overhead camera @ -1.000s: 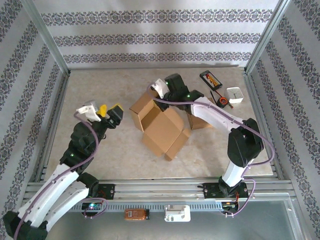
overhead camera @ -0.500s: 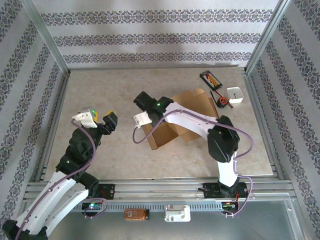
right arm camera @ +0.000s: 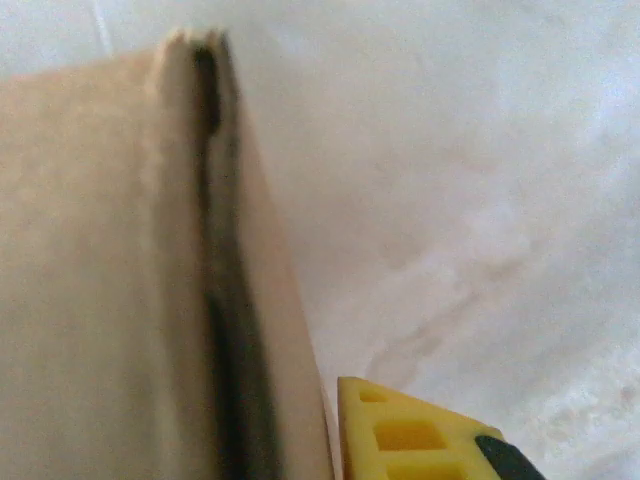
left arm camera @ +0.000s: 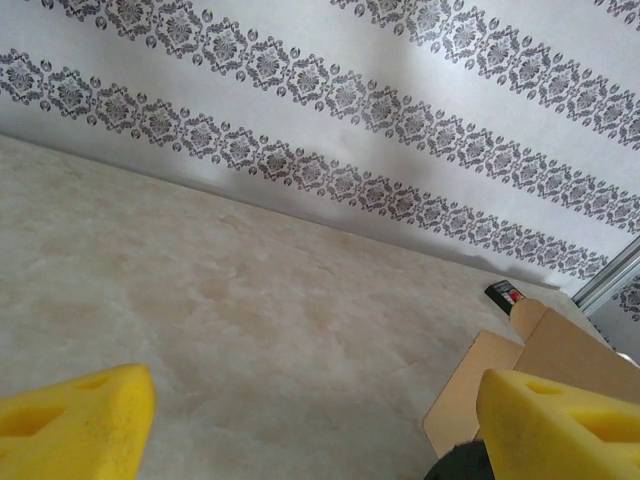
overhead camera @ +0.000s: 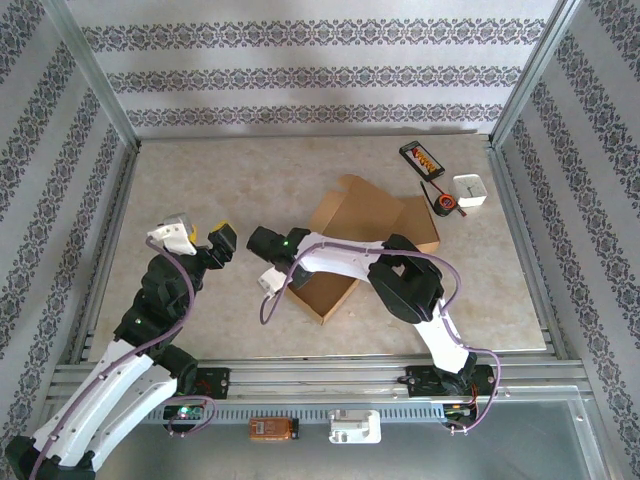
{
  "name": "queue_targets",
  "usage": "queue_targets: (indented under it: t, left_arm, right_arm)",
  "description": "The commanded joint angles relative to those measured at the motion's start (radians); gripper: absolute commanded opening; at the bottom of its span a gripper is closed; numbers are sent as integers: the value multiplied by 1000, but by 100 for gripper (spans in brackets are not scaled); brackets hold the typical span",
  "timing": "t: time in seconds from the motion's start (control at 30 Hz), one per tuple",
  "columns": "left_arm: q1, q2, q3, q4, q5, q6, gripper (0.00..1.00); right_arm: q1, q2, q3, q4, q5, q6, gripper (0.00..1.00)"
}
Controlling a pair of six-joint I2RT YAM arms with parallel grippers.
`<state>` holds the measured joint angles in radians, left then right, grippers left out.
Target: Fold the paper box
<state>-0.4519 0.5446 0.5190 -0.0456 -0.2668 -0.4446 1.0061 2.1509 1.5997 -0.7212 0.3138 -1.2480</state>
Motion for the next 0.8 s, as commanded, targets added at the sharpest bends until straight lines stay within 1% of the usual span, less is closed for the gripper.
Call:
queue_targets:
  t: [0.0, 0.03, 0.17, 0.43, 0.53, 0.6, 0.63, 0.7, 0.77]
  left_arm:
    - [-9, 21, -5, 23, 0, 5, 84]
    - [-9, 34, 2, 20, 8, 11, 84]
    - [-8, 67, 23, 11, 29, 28, 84]
    - [-9, 93, 31, 24, 49, 29, 84]
    - [-8, 102, 40, 20, 71, 48, 84]
    - [-9, 107, 48, 15, 110, 80, 84]
    - [-10, 109, 53, 13, 135, 101, 84]
    - [-9, 116, 70, -1, 186, 141, 84]
    - [-9, 121, 90, -25, 232, 175, 84]
  right_arm:
    - [8, 28, -62, 12, -82, 31, 24]
    - [8, 21, -68, 15, -71, 28, 27]
    - [0, -47, -88, 43, -53, 18, 35]
    - [-12, -191, -80, 67, -15, -3, 48]
    - [-22, -242, -75, 80, -30, 25, 51]
    - [-41, -283, -73, 102, -75, 93, 52]
    - [-54, -315, -76, 120, -108, 154, 55]
    - [-92, -385, -106, 177, -184, 318, 61]
    - [-134, -469, -164, 259, -241, 498, 64]
